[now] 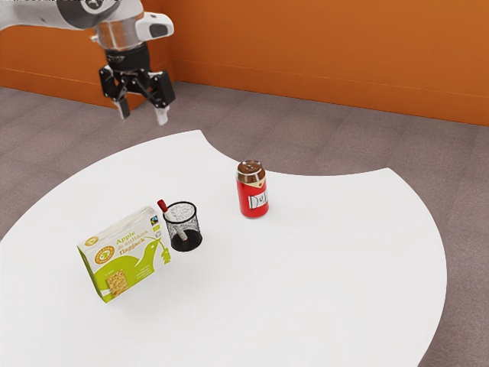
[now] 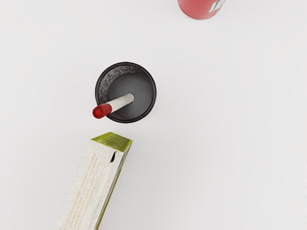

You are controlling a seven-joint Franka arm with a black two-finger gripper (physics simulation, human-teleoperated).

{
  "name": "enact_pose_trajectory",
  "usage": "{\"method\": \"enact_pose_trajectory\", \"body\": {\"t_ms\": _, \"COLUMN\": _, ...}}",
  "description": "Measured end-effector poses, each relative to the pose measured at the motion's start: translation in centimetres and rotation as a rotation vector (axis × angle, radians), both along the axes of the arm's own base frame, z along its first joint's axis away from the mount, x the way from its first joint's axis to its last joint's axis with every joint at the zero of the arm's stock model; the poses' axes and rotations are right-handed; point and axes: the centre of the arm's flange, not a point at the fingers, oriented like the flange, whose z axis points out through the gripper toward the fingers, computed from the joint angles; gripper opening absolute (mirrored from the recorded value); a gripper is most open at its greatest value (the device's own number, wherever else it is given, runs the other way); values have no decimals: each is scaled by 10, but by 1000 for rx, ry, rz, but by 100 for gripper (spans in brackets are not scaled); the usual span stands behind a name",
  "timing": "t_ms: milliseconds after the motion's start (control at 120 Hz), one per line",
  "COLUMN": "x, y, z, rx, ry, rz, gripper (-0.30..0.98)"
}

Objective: Take the marker out of the pen holder and place it to the left of the pen holder.

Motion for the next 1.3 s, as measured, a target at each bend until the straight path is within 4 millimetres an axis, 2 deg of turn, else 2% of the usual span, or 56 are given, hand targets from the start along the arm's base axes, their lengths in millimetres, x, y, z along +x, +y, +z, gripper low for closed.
{"method": "enact_pose_trajectory", "body": {"t_ms": 225, "x": 4, "y": -2, "z": -6, "rx": -9, "ry": 14, "rz": 7, "gripper": 69}}
{"method": "enact_pose_trajectory", "body": {"t_ms": 325, "x": 25, "y": 3, "z": -47, "rx": -12, "ry": 78, "rz": 25, "gripper": 69}}
{"method": "enact_pose_trajectory", "body": {"t_ms": 475, "x": 50, "y": 25, "z": -109, "rx": -49, "ry": 171, "rz": 104, "gripper": 69}}
{"method": "enact_pose_trajectory", "body": {"t_ms": 617, "x": 48, "y": 36, "z": -161, "rx": -79, "ry": 198, "rz": 159, "gripper": 69}}
{"method": "enact_pose_trajectory", "body": {"t_ms": 733, "x": 43, "y": 42, "z": -166, "rx": -98, "ry": 131, "rz": 192, "gripper": 69}}
{"method": "enact_pose_trajectory", "body": {"t_ms": 767, "x": 39, "y": 44, "z": -176, "rx": -97, "ry": 106, "rz": 187, "gripper": 69}}
{"method": "enact_pose_trajectory", "body": {"t_ms": 917, "x": 4, "y": 32, "z": -193, "rx": -67, "ry": -77, "rz": 80, "gripper": 69}}
{"method": "enact_pose_trajectory", "body": {"t_ms": 1058, "x": 4, "y": 30, "z": -196, "rx": -58, "ry": -193, "rz": 17, "gripper": 69}}
{"method": "enact_pose_trajectory", "body": {"t_ms": 1125, "x": 11, "y": 39, "z": -208, "rx": -76, "ry": -199, "rz": 29, "gripper": 69}}
{"method": "enact_pose_trajectory", "body": {"t_ms": 1233, "x": 13, "y": 75, "z": -220, "rx": -101, "ry": -209, "rz": 74, "gripper": 69}}
{"method": "enact_pose_trajectory", "body": {"t_ms": 1300, "x": 14, "y": 82, "z": -225, "rx": -103, "ry": -215, "rz": 67, "gripper": 69}}
